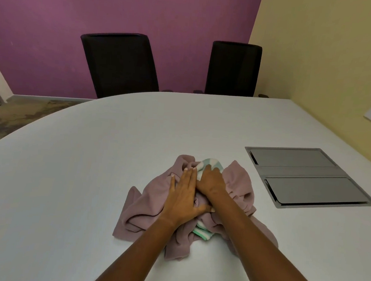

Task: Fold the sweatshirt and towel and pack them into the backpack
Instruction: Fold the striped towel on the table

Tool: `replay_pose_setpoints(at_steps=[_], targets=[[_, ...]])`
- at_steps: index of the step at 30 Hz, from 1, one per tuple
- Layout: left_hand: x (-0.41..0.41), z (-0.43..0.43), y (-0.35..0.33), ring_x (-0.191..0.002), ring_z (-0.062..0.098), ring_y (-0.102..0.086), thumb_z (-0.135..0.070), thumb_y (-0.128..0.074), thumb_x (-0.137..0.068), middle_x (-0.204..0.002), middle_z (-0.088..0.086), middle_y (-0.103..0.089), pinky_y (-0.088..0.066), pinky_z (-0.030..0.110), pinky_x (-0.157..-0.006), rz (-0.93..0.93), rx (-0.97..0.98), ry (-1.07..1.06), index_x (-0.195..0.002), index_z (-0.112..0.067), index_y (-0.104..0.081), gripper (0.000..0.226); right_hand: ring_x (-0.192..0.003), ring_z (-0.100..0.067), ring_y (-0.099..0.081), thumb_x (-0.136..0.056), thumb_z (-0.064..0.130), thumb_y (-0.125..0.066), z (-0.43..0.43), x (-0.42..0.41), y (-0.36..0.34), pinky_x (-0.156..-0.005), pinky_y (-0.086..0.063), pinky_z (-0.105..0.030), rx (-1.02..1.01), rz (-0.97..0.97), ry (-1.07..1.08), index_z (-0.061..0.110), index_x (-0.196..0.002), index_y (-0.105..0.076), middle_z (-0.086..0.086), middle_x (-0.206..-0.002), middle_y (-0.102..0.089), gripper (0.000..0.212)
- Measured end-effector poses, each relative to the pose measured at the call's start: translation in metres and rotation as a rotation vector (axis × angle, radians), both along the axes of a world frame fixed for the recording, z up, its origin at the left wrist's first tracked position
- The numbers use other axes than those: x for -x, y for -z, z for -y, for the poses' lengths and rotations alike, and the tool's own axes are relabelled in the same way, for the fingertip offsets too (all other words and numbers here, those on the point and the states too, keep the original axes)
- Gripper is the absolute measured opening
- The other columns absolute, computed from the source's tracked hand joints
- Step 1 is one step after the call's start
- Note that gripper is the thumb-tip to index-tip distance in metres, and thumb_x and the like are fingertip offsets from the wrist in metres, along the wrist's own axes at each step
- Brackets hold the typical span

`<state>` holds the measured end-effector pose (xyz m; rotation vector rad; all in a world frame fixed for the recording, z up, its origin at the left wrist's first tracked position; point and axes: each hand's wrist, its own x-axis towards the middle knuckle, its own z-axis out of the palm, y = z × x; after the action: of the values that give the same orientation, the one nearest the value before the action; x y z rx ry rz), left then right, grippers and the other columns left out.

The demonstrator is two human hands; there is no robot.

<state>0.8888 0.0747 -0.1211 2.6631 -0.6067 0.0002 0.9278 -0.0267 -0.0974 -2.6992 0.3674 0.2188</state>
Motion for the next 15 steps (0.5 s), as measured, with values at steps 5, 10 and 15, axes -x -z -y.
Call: replay_pose_setpoints(at_steps=[5, 10, 15], targets=[[0.003, -0.005, 0.010, -0.146, 0.018, 0.011, -0.093, 0.026, -0.028, -0.158, 0.004, 0.010, 0.013, 0.043, -0.115, -0.013, -0.045, 0.005, -0.147, -0.008, 0.010, 0.147, -0.110, -0.028, -0.056, -0.093, 0.020, -0.045, 0.005, 0.002, 0.005, -0.090, -0.041, -0.031, 0.105, 0.086, -0.002, 0.002, -0.115, -0.053, -0.015, -0.118, -0.060, 0.029], [0.002, -0.012, 0.016, -0.146, 0.015, 0.008, -0.095, 0.008, -0.042, -0.158, 0.002, 0.007, 0.007, 0.044, -0.117, 0.015, -0.026, -0.008, -0.148, -0.011, 0.009, 0.136, -0.078, -0.029, -0.054, -0.079, 0.011, -0.062, 0.012, 0.011, -0.015, -0.053, -0.033, -0.026, -0.249, 0.257, 0.067, 0.009, -0.065, -0.057, -0.014, -0.072, -0.058, 0.015], [0.006, -0.021, 0.008, -0.146, 0.016, -0.003, -0.091, 0.006, -0.056, -0.158, 0.000, -0.008, -0.002, 0.038, -0.119, 0.093, 0.133, -0.078, -0.150, -0.016, -0.006, 0.121, -0.089, -0.030, -0.062, -0.076, 0.013, -0.069, 0.015, 0.023, -0.051, -0.074, -0.046, -0.030, -0.400, 0.463, 0.095, 0.003, -0.100, -0.069, -0.016, -0.093, -0.069, 0.026]])
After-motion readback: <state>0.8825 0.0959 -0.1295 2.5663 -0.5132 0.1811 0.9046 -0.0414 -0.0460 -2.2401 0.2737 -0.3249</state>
